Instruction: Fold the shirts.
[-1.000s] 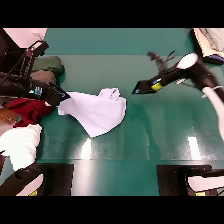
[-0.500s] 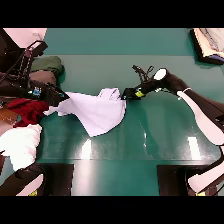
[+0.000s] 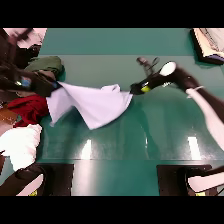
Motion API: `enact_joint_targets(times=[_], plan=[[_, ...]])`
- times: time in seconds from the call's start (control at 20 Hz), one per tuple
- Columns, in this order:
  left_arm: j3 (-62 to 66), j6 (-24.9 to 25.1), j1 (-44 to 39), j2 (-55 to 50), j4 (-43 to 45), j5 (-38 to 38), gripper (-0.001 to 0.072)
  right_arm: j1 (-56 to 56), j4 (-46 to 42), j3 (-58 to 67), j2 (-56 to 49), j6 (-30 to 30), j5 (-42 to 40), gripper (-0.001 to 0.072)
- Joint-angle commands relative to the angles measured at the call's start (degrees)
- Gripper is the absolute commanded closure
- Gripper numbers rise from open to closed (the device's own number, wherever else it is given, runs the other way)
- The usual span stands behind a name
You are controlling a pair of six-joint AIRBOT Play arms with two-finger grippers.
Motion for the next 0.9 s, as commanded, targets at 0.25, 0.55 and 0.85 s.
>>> enact_joint_targets(times=[0.25,0.55,0.85], plan=[[33.6,-5.0,0.0,0.1,-4.5,-2.5,0.0683,-17.5,-4.9,12.9,34.4,0.4,5.2,0.0701],[40.3,-6.5,0.0,0.2,-26.5,-8.9,0.0683,-25.4,-4.9,24.8,44.7,0.5,13.0,0.0701],[25.6,-9.4,0.0,0.1,-15.3,-18.6,0.0683,-32.0,-3.3,25.7,38.6,7.7,29.2,0.0702]])
